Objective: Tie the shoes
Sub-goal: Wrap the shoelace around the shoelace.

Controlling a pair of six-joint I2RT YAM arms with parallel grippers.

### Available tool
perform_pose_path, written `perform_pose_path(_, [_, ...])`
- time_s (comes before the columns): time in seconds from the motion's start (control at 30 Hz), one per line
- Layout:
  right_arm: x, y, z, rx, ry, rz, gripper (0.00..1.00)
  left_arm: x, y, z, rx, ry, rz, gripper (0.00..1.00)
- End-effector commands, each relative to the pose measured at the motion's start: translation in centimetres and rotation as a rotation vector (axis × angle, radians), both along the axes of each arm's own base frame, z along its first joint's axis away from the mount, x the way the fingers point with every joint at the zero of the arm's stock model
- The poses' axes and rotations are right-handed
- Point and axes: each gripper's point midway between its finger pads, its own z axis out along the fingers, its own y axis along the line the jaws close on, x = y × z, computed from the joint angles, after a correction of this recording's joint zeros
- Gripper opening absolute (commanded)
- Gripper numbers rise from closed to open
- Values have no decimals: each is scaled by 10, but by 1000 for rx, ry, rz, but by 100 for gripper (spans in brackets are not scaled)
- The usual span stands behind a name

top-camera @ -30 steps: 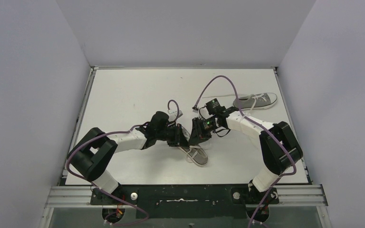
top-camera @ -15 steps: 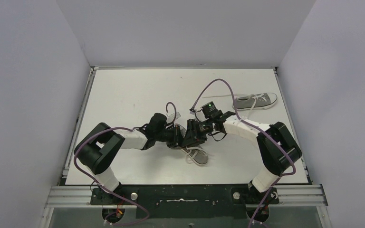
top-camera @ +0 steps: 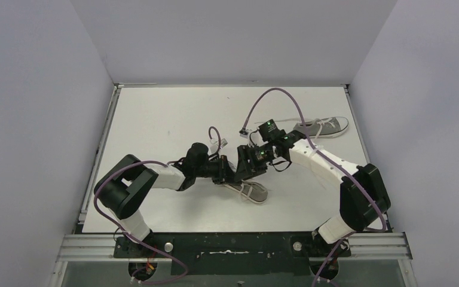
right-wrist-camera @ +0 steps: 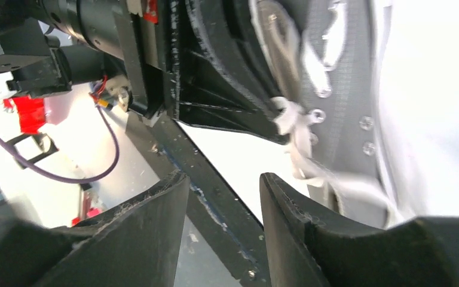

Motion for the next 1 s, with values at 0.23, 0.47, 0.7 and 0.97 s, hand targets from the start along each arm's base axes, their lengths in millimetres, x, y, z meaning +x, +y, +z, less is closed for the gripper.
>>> perform_pose_path(0.23, [82, -63, 9, -170, -613, 38, 28, 16, -10, 32, -86, -121, 1, 1])
perform_pose_path(0.47, [90, -62, -20, -123, -595, 183, 29, 16, -10, 33, -90, -121, 2, 1])
perform_pose_path(0.7, [75, -31, -35, 43, -540, 263, 27, 18, -10, 35, -95, -120, 5, 1])
perform_pose_path(0.97, [49, -19, -35, 141, -510, 314, 22, 22, -9, 35, -95, -101, 29, 1])
